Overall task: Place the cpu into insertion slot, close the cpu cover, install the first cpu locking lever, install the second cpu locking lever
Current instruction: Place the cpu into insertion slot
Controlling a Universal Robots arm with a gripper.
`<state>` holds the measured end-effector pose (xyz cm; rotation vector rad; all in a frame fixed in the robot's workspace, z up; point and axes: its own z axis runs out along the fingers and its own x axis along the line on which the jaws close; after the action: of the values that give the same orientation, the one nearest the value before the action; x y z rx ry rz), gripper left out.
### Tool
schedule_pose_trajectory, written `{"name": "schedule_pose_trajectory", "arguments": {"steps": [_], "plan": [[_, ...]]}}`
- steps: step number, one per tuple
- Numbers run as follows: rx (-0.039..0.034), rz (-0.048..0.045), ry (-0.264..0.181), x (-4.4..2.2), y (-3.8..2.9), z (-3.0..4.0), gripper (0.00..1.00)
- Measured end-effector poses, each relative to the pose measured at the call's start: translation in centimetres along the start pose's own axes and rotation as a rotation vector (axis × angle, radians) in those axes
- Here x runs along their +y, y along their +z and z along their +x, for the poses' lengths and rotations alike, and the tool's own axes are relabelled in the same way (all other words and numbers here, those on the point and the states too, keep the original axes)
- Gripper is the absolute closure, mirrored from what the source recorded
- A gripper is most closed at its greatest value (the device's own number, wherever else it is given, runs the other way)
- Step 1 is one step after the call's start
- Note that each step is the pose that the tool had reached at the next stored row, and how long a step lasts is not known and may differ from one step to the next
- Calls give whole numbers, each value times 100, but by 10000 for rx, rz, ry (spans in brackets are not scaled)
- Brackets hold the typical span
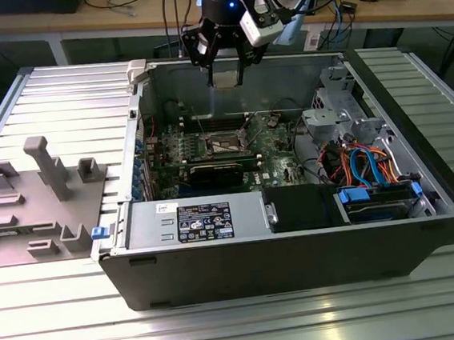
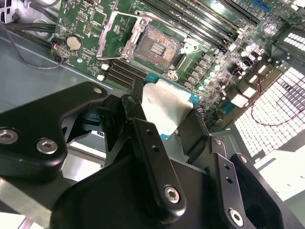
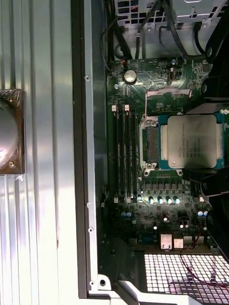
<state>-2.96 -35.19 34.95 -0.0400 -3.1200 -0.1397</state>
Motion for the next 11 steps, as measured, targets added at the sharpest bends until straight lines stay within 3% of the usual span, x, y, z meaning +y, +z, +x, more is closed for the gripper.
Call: {"name": "schedule_pose_trajectory", "arguments": {"steps": [5, 7, 11], "plan": [[0, 0, 0, -1, 17, 0, 46], [-1, -1, 0, -10, 108, -2, 46], [-1, -1, 0, -10, 114, -2, 46]]}}
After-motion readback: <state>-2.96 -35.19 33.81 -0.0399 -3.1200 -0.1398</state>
